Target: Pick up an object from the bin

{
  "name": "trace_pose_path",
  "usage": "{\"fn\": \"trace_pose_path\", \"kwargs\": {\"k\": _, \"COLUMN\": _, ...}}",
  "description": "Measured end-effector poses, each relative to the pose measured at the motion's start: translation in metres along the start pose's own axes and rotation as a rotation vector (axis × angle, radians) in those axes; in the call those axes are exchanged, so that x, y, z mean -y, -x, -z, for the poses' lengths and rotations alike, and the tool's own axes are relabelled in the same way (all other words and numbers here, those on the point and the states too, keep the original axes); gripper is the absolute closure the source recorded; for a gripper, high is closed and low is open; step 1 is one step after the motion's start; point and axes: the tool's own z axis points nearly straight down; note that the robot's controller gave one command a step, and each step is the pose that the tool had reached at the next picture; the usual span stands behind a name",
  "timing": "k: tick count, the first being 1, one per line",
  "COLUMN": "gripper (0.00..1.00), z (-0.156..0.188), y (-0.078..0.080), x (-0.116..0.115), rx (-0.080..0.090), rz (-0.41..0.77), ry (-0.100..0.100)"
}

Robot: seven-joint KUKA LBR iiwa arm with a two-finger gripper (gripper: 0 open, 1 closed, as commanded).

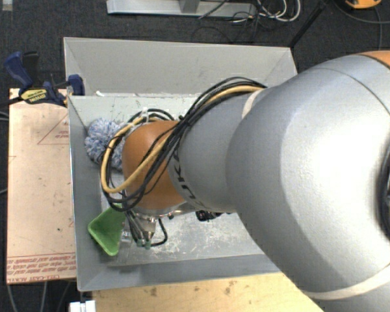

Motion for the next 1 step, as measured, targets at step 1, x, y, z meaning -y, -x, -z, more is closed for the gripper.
{"fn": "trace_pose_path", "kwargs": {"k": 1, "gripper": 1.0, "z": 0.0205, "y": -0.0006, "x": -0.0021, "rx": 0.001, "rz": 0.003, "ry": 0.008}}
